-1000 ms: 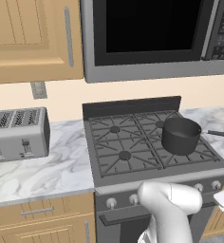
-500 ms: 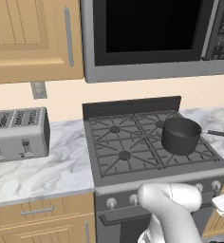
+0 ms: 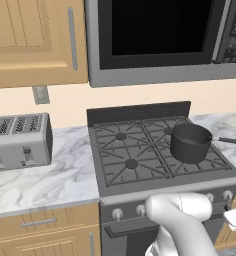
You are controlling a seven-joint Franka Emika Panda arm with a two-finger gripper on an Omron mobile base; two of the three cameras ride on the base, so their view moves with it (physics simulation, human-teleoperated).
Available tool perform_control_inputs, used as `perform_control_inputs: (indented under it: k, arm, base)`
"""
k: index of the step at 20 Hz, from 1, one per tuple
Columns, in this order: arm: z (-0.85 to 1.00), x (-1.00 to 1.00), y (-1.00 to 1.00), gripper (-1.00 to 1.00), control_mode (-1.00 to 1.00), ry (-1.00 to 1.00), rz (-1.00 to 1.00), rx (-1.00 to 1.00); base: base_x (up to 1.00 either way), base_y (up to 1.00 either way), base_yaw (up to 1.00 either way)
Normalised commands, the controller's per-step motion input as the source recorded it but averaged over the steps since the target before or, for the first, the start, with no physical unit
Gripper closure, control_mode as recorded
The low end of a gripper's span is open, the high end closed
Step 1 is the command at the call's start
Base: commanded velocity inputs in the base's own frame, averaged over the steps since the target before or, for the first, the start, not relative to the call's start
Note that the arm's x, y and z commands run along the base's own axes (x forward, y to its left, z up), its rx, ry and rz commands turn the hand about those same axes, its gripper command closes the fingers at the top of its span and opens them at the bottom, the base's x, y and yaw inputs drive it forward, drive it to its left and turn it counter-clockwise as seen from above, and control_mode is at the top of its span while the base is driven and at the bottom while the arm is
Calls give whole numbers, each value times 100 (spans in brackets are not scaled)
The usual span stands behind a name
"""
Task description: Turn on the front right burner of the stove.
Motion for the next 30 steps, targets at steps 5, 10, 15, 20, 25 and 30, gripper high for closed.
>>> perform_control_inputs:
  k: [5, 10, 15, 20, 25, 30]
  arm:
    - [-1, 11, 0, -100, -100, 0, 0, 3]
    - [0, 26, 0, -100, -100, 0, 0, 3]
    - [-22, 34, 0, -100, -100, 0, 0, 0]
    - [-29, 25, -3, -100, -100, 0, 0, 1]
    - [-29, 18, -11, -100, -100, 0, 0, 2]
    - [-29, 9, -21, -100, -100, -2, 0, 3]
  base:
    - [0, 0, 0]
    - [0, 0, 0]
    - [0, 0, 0]
    - [0, 0, 0]
    - [0, 0, 0]
    - [0, 0, 0]
